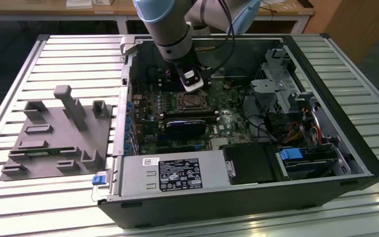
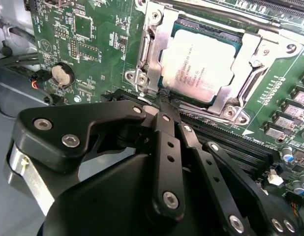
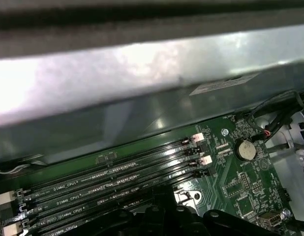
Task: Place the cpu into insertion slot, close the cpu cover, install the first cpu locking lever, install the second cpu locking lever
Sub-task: 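Install the first cpu locking lever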
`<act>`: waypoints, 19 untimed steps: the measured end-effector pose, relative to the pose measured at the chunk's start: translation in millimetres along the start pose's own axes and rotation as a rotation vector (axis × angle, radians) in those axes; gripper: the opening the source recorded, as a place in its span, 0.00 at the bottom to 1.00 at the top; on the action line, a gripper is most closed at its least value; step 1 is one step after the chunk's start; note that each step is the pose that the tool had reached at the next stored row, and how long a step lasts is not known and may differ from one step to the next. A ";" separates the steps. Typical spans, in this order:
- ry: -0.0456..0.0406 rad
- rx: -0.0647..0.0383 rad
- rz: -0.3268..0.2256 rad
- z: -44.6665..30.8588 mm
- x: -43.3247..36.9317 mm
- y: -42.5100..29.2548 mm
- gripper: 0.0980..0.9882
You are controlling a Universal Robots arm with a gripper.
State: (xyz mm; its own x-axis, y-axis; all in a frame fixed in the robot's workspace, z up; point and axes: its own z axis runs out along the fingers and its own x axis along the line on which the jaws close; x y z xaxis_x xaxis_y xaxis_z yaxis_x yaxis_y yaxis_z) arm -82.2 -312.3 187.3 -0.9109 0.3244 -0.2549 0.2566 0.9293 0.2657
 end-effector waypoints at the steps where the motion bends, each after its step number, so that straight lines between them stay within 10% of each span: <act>1: -0.0001 0.000 0.000 -0.4 -0.1 0.1 0.01; 19: 0.0079 0.002 0.002 -17.9 -5.3 5.3 0.01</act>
State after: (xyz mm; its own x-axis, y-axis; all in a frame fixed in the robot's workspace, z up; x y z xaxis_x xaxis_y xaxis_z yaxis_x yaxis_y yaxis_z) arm -81.8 -312.3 206.7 -0.9129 0.3251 -0.2469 0.2593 0.9289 0.2643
